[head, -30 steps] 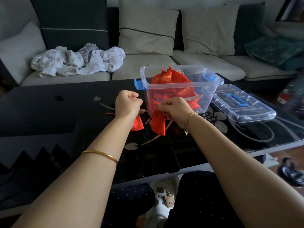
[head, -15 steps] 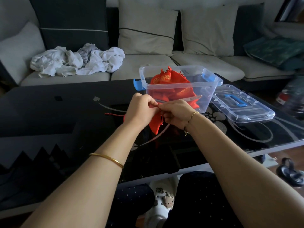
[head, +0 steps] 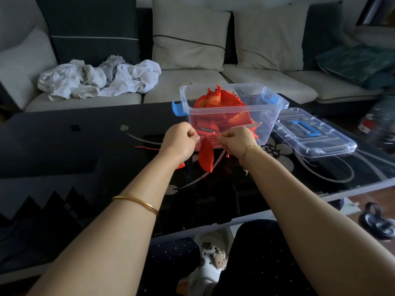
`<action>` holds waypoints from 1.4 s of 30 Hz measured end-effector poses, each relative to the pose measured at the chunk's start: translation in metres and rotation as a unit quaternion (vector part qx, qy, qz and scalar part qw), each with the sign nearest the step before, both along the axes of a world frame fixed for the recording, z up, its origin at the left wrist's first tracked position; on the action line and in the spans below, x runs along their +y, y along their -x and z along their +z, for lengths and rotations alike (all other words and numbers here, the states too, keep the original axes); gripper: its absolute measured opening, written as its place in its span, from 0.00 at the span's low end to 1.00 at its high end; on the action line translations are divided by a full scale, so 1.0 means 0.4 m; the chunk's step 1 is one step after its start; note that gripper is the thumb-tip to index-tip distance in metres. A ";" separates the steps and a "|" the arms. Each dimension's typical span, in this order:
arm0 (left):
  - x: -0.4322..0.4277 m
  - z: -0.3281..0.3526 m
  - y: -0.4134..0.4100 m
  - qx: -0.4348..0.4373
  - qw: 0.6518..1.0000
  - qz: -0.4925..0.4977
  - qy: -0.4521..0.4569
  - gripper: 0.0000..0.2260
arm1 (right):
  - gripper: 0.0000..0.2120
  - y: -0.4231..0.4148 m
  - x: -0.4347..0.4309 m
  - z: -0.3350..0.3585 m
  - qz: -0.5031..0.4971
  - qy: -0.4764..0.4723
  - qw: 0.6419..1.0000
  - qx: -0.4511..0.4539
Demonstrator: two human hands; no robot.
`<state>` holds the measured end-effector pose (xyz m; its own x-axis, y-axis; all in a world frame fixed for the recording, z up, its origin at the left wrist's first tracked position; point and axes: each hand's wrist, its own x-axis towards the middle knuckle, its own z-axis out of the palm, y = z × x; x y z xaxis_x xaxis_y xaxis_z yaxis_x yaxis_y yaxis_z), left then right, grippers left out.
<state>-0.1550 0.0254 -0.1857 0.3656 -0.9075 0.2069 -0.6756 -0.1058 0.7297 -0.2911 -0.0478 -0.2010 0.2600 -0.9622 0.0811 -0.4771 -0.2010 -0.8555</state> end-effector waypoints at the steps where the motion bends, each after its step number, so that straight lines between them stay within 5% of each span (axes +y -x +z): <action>1: -0.001 0.002 0.000 0.028 1.000 0.001 -0.002 0.05 | 0.06 -0.004 0.006 -0.002 0.008 0.013 1.000 -0.002; 4: -0.004 0.009 -0.010 0.158 0.987 0.008 0.001 0.09 | 0.12 -0.004 0.041 0.013 0.074 -0.058 0.994 -0.060; 8: -0.014 0.012 -0.010 0.244 0.970 0.020 0.008 0.11 | 0.23 -0.003 0.052 0.010 0.121 -0.039 0.992 0.021; 16: -0.026 0.023 -0.013 0.320 0.945 -0.003 0.065 0.06 | 0.06 0.019 0.040 0.047 0.091 0.071 0.990 0.081; 20: -0.023 0.026 -0.037 0.327 0.938 0.042 0.105 0.08 | 0.02 0.029 0.032 0.141 0.089 0.061 0.994 -0.009; 23: -0.020 0.010 -0.051 0.271 0.957 0.076 0.065 0.08 | 0.04 -0.012 -0.019 0.206 0.063 0.075 0.992 -0.081; 26: -0.015 -0.027 -0.064 0.118 0.989 0.092 0.020 0.09 | 0.05 -0.077 -0.090 0.256 0.031 0.104 0.992 -0.064; 31: -0.015 -0.085 -0.086 -0.094 0.977 0.118 -0.154 0.13 | 0.13 -0.139 -0.187 0.254 -0.040 0.123 0.977 0.170; 38: -0.013 -0.128 -0.099 -0.163 0.947 0.069 -0.267 0.15 | 0.13 -0.115 -0.055 0.186 -0.023 0.199 0.970 0.134; 42: -0.005 -0.116 -0.112 -0.090 0.971 0.022 -0.220 0.10 | 0.11 -0.129 0.011 0.081 0.132 0.029 0.961 0.243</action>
<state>-0.1102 0.0234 -0.2323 0.4007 -0.9065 -0.1329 -0.7757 -0.4128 0.4773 -0.2396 -0.0434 -0.1684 0.5146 -0.8554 -0.0594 -0.7429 -0.4102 -0.5289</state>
